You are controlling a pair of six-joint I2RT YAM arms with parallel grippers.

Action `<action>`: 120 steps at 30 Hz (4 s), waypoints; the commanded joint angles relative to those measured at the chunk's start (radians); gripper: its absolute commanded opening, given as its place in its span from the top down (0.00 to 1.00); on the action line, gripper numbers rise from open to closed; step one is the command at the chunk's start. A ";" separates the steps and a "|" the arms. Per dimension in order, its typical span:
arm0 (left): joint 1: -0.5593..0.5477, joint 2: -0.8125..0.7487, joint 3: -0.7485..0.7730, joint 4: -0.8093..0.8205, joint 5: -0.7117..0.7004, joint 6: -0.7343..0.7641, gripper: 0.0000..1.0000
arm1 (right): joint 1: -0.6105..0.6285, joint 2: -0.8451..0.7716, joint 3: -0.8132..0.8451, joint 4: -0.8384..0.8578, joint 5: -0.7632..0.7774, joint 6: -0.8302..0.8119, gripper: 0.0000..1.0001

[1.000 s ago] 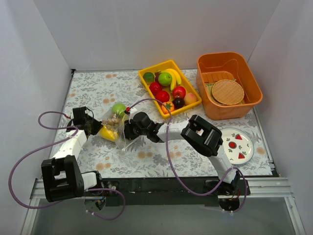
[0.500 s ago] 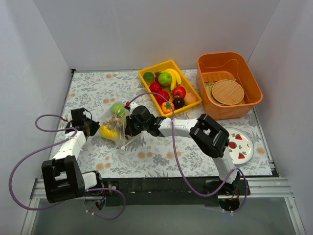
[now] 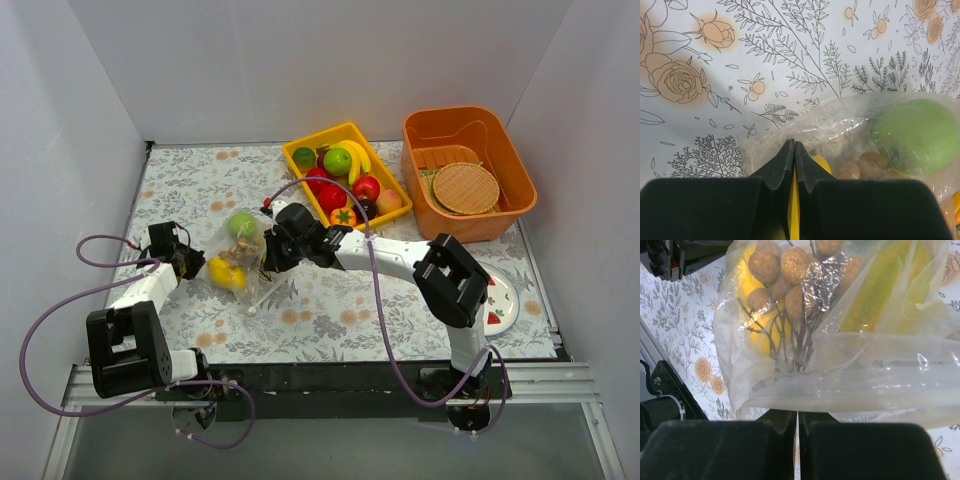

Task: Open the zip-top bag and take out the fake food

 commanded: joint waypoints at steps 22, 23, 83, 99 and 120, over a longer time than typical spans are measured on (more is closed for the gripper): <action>0.007 0.022 0.007 0.029 -0.052 0.002 1.00 | -0.008 -0.148 0.082 -0.240 -0.093 -0.332 0.99; 0.007 0.022 0.009 0.028 -0.057 0.002 1.00 | -0.008 -0.159 0.079 -0.244 -0.098 -0.335 0.99; 0.018 0.045 0.018 0.028 -0.069 0.019 1.00 | -0.014 -0.453 0.042 -0.500 0.010 -0.322 0.99; 0.020 0.014 0.026 0.014 -0.060 0.025 1.00 | -0.170 -0.475 0.116 -0.546 0.025 -0.365 0.99; 0.020 -0.065 0.044 -0.003 0.012 0.062 1.00 | -0.531 0.040 0.693 -0.417 0.315 -0.444 0.99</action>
